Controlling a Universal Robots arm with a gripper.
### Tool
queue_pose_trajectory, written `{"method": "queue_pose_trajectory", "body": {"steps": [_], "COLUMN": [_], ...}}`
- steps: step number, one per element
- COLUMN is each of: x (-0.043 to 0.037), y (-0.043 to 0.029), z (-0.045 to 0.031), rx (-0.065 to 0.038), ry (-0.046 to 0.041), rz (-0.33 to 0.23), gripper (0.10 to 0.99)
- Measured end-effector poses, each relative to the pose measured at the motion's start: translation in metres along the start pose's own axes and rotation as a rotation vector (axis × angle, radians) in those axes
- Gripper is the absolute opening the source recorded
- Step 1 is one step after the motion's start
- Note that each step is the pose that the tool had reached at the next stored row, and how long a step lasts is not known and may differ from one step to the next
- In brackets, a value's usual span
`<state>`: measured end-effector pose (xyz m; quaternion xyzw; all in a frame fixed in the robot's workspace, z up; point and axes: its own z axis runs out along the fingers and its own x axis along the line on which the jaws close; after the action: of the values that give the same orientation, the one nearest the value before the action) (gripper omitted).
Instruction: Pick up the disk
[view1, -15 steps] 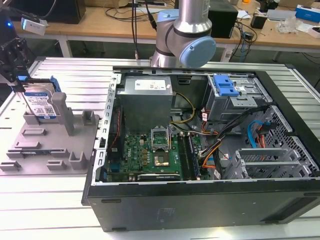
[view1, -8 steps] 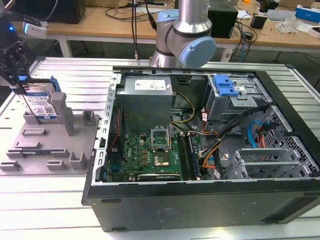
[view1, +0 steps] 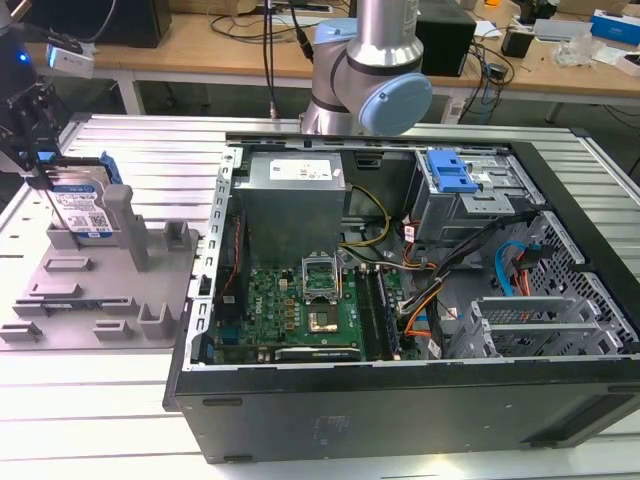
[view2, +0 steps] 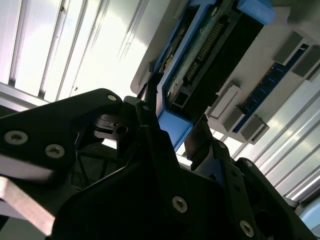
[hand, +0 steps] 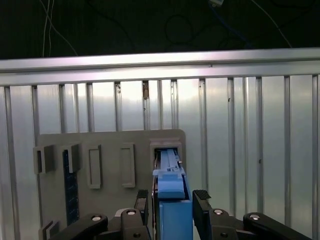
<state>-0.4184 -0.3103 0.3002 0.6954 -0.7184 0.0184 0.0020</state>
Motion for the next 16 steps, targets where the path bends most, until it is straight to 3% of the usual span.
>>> {"method": "queue_pose_trajectory", "body": {"steps": [4, 16], "x": [0.0000, 0.0003], "y": [0.0024, 0.0001], "z": [0.0010, 0.0025], "rx": [0.000, 0.000], "ry": [0.0000, -0.0002], "rz": [0.000, 0.002], "gripper": [0.482, 0.482]}}
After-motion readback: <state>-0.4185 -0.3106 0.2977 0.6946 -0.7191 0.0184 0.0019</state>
